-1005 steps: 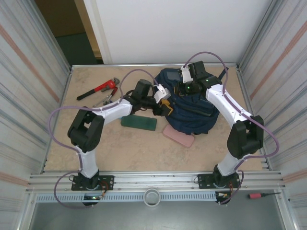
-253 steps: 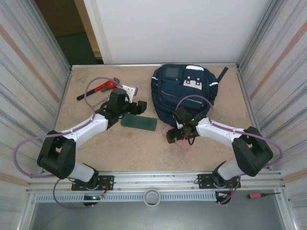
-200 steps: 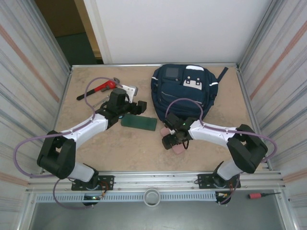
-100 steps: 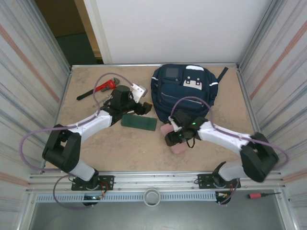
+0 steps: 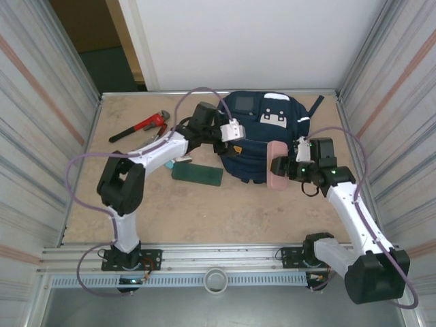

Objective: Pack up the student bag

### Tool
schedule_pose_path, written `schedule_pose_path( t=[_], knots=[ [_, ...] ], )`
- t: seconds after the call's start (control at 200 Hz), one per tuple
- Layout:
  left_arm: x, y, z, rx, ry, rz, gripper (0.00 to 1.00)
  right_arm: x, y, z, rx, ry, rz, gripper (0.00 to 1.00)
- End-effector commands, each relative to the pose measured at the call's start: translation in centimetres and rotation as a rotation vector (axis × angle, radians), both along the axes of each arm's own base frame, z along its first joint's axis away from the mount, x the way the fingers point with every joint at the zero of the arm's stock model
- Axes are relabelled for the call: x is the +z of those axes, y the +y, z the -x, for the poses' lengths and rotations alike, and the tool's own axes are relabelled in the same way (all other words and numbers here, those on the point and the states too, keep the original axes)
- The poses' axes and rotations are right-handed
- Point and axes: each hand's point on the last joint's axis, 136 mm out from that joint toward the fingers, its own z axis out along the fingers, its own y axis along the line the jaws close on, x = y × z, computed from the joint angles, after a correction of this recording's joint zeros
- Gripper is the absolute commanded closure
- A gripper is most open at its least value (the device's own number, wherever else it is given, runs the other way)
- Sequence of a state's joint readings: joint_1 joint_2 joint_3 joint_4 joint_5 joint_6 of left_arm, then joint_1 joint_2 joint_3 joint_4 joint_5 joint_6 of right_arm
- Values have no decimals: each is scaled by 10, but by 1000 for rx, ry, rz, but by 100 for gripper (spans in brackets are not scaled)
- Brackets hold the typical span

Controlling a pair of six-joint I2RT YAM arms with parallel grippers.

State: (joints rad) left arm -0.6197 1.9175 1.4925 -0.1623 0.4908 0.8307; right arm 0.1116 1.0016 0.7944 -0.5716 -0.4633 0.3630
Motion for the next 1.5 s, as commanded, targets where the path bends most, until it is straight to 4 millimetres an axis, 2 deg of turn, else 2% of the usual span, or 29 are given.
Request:
schedule_pose_path(
  t=[0.0,0.175,0.205,0.23,0.25,0.336,0.491,0.616,0.766,0.882,0.927,1.002,1.112,1.162,1.172,1.192,1.227,1.343,1.493],
  knots=[
    [-16,-9,16,-141,5,-97,23,11,6,3,34,-1,-73,75],
    [-28,-29,10,-176,16,-135,23,9,4,3,23,3,-85,75],
    [-23,-31,9,-177,3,-138,23,8,3,3,21,6,-85,75],
    [-38,-34,7,-182,21,-161,23,7,3,3,18,8,-84,75],
    [-40,-35,6,-187,19,-169,23,12,2,6,17,-12,-86,74],
    [-49,-39,-1,-176,11,-201,24,13,1,7,12,-14,-87,74],
    [-62,-43,-10,-172,13,-262,30,13,0,9,6,-13,-87,75],
    [-75,-43,-18,-155,5,-314,42,10,-3,8,-7,-5,-79,75],
    [-73,-47,-21,-128,24,-298,67,7,-9,6,-41,2,-49,76],
    [-50,-53,-22,-84,49,-221,88,8,-19,6,-81,-3,-4,78],
    [-35,-55,-25,-55,63,-169,93,10,-22,5,-94,-10,12,78],
    [2,-56,-31,7,95,-40,99,11,-23,5,-94,-7,23,79],
    [63,-46,-42,96,157,176,100,13,-9,6,-36,1,-10,78],
    [76,-42,-48,124,207,251,100,12,1,6,5,2,-21,78],
    [90,-40,-47,124,204,279,100,13,3,6,11,1,-24,78],
    [100,-38,-47,129,219,310,100,15,7,5,21,-7,-26,78],
    [110,-35,-47,132,250,350,100,7,14,2,35,15,-24,78],
    [132,-30,-51,133,318,435,100,6,32,-12,60,7,-56,76],
    [148,-32,-52,101,376,495,100,3,48,-48,51,27,-136,76]
  ],
)
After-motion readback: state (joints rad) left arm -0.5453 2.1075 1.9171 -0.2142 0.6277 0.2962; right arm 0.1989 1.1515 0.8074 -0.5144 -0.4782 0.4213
